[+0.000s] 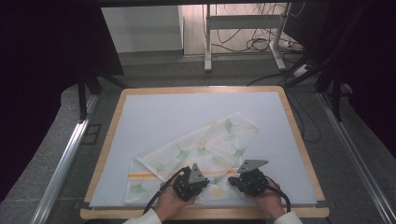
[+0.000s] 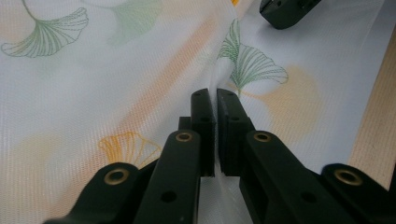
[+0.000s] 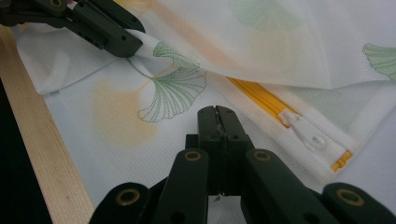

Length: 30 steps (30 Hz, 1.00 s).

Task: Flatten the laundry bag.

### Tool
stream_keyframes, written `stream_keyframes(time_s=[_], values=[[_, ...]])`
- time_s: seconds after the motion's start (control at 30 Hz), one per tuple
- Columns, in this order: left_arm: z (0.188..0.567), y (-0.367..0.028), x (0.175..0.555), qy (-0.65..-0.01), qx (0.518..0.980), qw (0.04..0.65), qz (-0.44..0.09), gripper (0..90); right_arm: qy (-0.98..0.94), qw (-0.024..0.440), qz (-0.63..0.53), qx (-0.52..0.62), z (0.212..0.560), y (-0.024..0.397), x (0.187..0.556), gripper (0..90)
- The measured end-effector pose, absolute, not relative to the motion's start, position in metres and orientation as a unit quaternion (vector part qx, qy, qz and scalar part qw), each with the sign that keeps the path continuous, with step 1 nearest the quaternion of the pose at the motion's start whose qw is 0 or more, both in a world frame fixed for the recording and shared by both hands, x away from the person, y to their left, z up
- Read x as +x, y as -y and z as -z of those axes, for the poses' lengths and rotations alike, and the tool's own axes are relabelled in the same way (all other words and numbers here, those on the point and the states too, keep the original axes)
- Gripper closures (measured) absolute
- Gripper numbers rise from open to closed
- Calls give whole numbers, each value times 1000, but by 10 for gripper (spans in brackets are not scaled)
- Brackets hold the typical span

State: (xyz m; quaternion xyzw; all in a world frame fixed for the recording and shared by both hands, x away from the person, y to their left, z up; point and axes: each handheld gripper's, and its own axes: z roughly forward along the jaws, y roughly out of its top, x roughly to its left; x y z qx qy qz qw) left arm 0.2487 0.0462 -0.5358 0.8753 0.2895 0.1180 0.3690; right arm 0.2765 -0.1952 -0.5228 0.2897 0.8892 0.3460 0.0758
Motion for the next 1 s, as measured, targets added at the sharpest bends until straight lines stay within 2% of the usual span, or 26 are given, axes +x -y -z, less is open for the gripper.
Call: stream_keyframes(time_s=[0.27,0.6,1.0], values=[[534,-50,251,-293,874,373,-110,896,-890,75,-346,288,523,195,277,892],[516,-60,251,-298,856,407,-113,897,-889,75,-346,289,523,195,277,892],[505,-74,267,-317,840,425,-115,897,-890,72,-347,288,523,196,277,892]])
